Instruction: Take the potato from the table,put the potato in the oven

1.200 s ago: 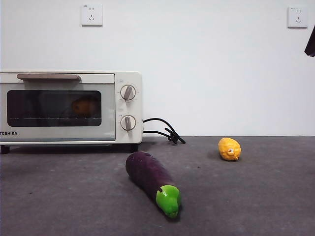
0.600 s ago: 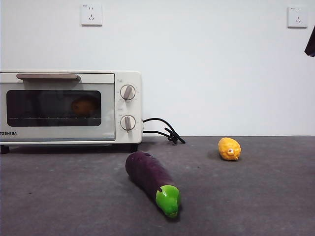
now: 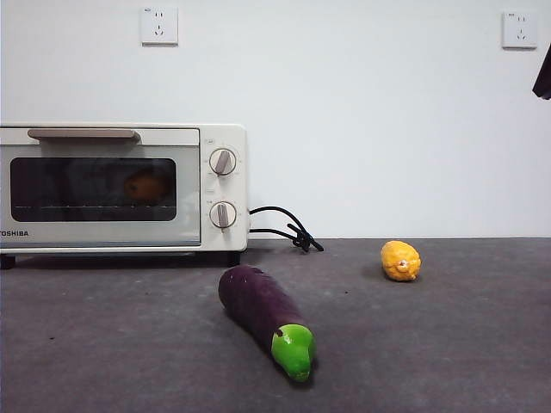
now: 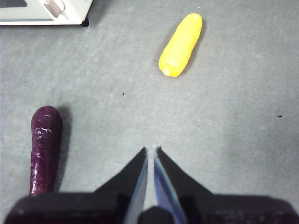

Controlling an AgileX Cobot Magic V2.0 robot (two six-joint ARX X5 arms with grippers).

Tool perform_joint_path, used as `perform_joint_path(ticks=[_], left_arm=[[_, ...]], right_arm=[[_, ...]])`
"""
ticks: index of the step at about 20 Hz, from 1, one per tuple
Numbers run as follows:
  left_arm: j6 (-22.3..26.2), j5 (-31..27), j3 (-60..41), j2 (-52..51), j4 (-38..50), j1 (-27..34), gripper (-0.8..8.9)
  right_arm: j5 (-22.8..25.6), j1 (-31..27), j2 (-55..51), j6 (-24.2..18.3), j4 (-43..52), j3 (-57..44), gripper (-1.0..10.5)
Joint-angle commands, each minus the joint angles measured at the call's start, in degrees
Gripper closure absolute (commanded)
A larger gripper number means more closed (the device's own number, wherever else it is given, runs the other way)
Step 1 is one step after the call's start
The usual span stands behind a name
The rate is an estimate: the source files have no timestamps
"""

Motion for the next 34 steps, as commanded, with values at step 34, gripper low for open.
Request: perform_joint_path(ticks=[34], left_arm=[[-3.19, 1.62, -0.57, 1.66, -0.13, -0.20, 8.17]], right_arm=[[10.34, -0.09, -1.38, -7.89, -0.02, -0.81, 9.1]])
